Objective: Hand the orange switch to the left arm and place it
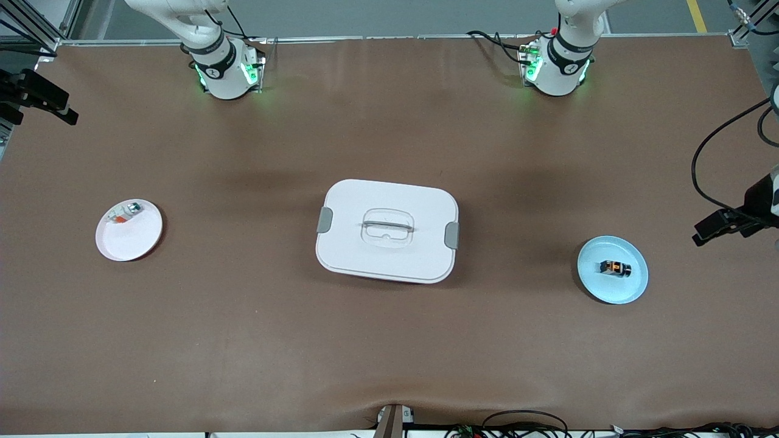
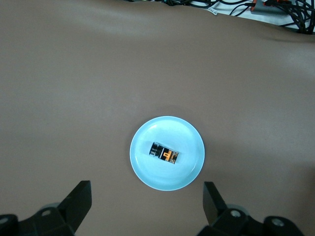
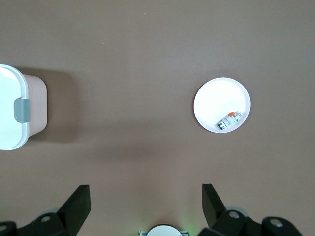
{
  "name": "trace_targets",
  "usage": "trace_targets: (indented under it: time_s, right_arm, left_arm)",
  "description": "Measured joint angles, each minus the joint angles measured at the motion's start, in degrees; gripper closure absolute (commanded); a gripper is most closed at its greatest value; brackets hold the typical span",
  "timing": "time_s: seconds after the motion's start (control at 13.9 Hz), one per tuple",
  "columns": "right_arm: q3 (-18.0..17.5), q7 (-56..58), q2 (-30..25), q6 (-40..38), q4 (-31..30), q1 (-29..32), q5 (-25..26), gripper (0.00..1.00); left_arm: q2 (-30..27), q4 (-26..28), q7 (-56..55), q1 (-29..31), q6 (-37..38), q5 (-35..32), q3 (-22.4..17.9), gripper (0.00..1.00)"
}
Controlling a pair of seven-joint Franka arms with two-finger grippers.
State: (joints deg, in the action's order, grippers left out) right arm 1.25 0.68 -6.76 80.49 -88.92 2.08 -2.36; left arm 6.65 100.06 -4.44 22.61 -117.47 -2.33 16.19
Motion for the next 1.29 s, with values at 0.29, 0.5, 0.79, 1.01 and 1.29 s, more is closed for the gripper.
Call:
trace_targets:
  time_s: [0.29,0.5,0.79,1.01,1.29]
  right_arm:
    - [0.0,0.0,0.0,0.0,-0.1,0.0,1.2,0.0]
    - [-0.1,0.1,0.0,0.0,-0.1,-0.2,1.7,0.0]
    - [-0.1,0.1,0.0,0.0,-0.2,-0.3,1.8,0.0]
    - [-0.1,0.1,0.0,0.0,-0.2,-0.3,1.9,0.0]
    - [-0.1,0.1,0.0,-0.1,-0.2,-0.3,2.0,0.0]
  left_arm:
    - [-3.3,-0.3,0.1,-0.3,3.5,0.0,0.0,0.0]
    - [-4.0,-1.4,0.1,-3.6,6.9,0.0,-2.1,0.0]
    - [-4.5,-2.1,0.1,-17.2,8.6,0.0,-13.9,0.0]
    - [-5.4,-2.4,0.1,-21.9,10.5,0.0,-17.9,0.0]
    - [-7.3,-2.8,0.1,-23.5,13.9,0.1,-18.1,0.0]
